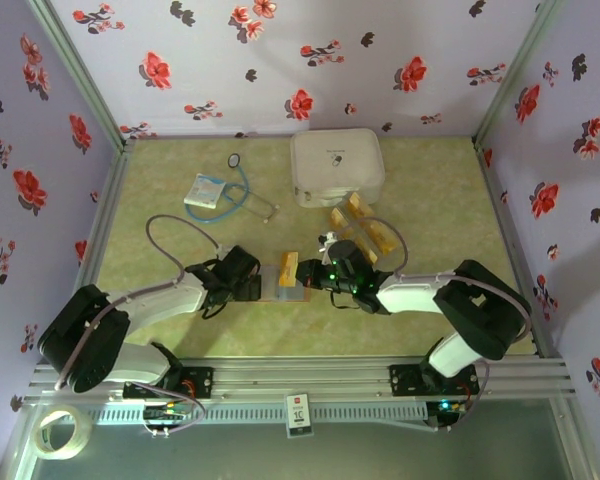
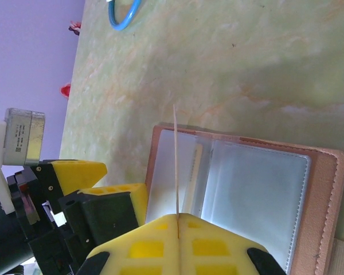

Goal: Put the credit cards into the card holder
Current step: Insert the credit card into the card slot.

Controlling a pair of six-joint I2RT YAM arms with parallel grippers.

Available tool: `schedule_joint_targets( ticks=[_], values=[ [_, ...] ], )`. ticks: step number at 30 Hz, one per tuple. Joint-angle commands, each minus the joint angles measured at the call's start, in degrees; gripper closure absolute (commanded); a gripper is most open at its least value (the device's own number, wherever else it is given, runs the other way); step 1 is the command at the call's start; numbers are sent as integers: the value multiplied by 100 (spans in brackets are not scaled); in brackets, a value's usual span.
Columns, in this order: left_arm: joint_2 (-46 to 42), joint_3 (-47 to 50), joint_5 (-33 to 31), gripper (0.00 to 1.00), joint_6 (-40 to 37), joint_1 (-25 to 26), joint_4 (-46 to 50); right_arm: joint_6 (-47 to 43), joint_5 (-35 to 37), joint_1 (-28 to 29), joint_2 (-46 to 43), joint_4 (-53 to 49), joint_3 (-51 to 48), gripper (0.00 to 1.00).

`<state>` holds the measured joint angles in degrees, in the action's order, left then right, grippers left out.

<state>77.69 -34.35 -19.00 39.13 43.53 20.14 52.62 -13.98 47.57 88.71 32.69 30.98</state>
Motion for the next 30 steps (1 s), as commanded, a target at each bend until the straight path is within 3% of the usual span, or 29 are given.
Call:
schedule_joint_targets(
  ticks=[1, 30],
  values=[
    [119, 91, -174, 0, 159, 49, 2, 88, -48, 18, 130, 343, -99, 100],
    [127, 196, -227, 0, 344, 116, 32, 354, -207, 22, 959, 1460, -223, 100]
  ],
)
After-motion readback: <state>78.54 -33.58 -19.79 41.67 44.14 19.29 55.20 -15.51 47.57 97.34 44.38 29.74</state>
